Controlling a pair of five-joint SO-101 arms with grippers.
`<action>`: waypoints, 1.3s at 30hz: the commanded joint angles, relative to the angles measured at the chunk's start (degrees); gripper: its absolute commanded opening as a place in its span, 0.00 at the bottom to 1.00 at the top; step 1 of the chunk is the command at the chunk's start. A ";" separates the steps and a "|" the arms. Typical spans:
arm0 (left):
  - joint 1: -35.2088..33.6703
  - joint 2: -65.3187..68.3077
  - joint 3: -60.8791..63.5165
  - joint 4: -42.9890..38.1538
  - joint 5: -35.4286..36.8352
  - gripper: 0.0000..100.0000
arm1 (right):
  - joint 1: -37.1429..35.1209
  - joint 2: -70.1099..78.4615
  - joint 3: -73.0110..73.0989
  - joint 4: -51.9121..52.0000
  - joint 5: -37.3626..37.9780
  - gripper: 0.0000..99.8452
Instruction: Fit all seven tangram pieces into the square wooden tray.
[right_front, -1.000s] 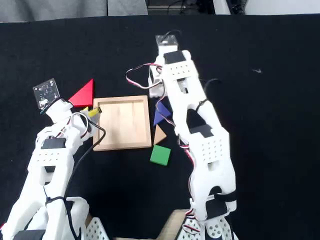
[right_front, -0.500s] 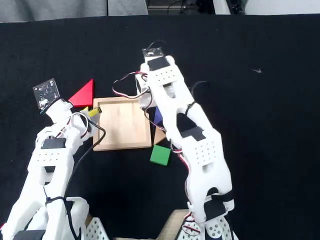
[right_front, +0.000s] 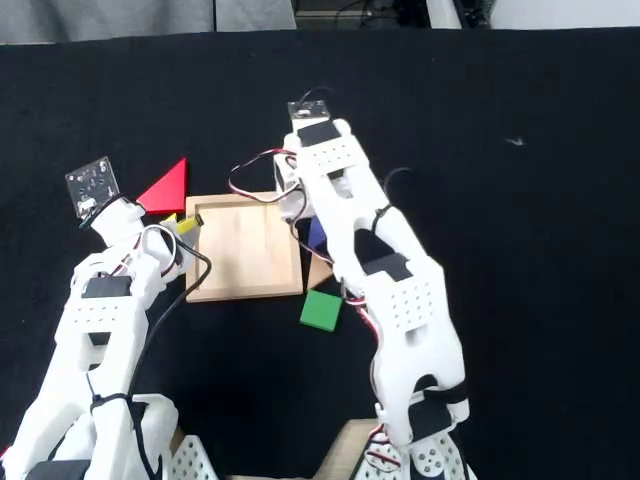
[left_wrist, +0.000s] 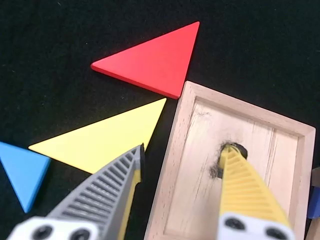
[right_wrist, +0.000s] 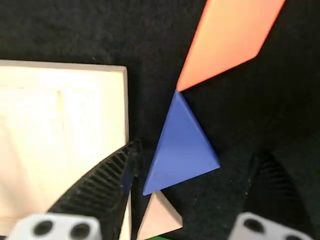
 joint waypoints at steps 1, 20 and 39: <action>0.66 -0.09 -0.22 -1.05 0.00 0.25 | 1.85 -0.40 0.57 -0.09 -0.26 0.26; 0.75 -0.09 -0.22 -1.05 0.00 0.25 | 1.85 -0.40 2.33 -0.26 -0.62 0.20; 0.75 -0.09 -0.22 -1.05 0.00 0.25 | 1.58 -3.38 -2.07 2.11 4.66 0.16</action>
